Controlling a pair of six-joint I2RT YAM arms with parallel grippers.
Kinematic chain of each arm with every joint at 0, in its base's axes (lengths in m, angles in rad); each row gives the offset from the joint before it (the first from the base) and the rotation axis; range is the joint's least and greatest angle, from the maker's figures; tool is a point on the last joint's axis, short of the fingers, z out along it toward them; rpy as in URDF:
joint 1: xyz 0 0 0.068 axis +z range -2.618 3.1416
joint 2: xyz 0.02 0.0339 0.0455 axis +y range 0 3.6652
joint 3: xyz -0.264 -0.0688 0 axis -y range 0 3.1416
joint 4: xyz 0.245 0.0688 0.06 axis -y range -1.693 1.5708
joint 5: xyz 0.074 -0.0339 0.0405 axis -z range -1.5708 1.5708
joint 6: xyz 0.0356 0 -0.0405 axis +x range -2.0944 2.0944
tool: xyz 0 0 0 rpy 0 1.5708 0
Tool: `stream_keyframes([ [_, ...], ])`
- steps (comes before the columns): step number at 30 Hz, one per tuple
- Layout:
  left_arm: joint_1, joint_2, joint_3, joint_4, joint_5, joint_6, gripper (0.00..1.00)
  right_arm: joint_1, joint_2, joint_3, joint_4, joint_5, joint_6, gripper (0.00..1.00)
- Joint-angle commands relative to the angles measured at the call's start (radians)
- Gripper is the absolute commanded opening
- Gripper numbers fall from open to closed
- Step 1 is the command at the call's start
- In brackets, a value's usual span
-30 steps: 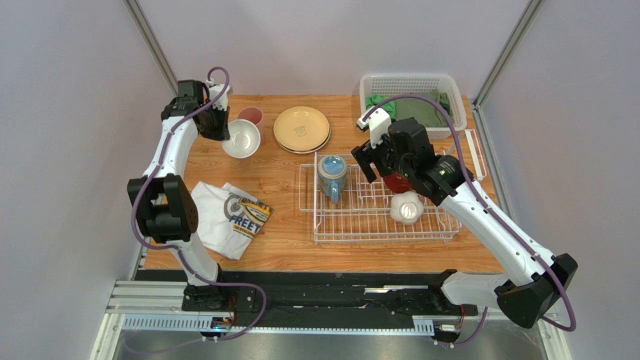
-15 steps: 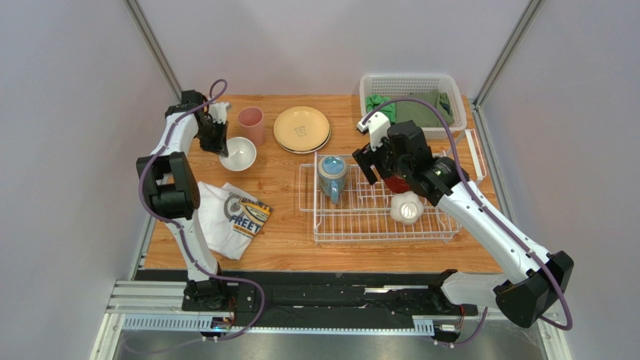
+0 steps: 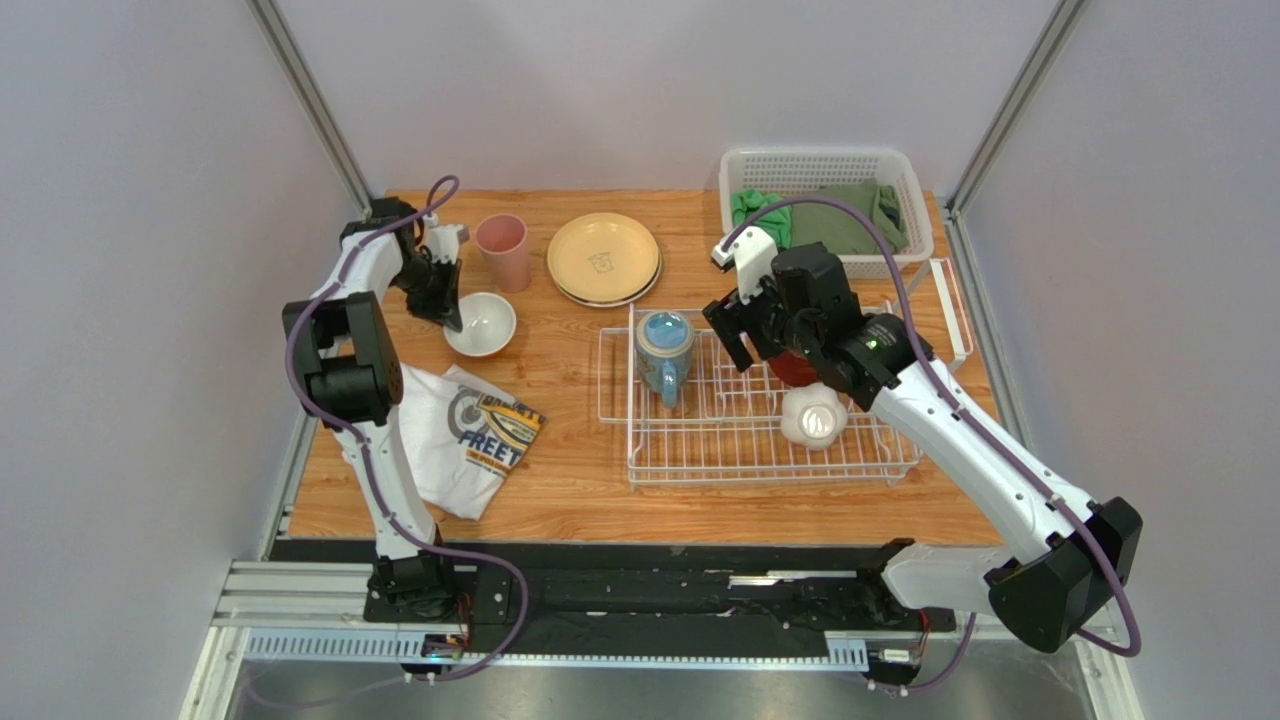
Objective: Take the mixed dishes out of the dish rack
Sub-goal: Place the bowl at the center of the board.
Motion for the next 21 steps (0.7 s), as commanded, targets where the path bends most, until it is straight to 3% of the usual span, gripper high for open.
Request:
stream_keyframes([
  [1,0.013,0.024,0.037,0.001,0.028,-0.004,0.00,-0.004,-0.001,-0.010,0.039,-0.019,-0.014,0.80],
  [16,0.035,0.050,0.058,-0.007,0.023,-0.004,0.01,-0.004,0.042,0.022,-0.004,-0.099,-0.027,0.80],
  [21,0.035,0.055,0.072,-0.015,0.036,-0.008,0.11,-0.004,0.056,0.042,-0.020,-0.125,-0.033,0.80],
])
